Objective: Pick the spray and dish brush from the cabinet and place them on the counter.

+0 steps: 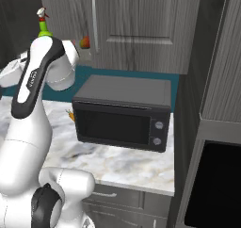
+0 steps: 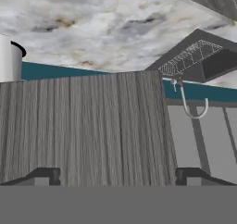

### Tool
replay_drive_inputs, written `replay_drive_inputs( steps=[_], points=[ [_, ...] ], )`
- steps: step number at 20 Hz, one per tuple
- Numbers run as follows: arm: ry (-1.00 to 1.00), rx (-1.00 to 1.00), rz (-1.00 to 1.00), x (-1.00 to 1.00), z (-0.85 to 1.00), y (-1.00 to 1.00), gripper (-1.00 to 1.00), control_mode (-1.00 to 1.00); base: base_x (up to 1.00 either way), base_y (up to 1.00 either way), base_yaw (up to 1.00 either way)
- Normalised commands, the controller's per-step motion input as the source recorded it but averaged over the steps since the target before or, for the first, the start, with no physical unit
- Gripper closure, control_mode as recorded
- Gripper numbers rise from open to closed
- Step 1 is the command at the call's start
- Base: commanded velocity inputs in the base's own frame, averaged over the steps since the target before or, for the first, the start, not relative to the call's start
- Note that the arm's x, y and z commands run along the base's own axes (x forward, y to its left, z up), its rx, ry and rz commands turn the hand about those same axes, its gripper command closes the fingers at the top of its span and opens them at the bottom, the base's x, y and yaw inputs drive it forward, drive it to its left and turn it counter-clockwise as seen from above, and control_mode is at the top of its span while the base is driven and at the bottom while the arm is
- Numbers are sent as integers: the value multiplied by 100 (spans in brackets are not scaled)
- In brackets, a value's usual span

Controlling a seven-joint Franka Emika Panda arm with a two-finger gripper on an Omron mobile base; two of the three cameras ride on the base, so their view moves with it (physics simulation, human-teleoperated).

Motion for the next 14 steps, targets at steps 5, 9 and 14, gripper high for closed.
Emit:
replay_drive_inputs(
  steps=[5,9,14],
  points=[
    [3,-2,-11,-58,-8,60,-100,-100,0,0,0],
    [0,-3,-18,-27,-15,68,-100,-100,0,0,0],
    [0,-3,-18,-17,-13,68,-100,-100,0,0,0]
  ],
)
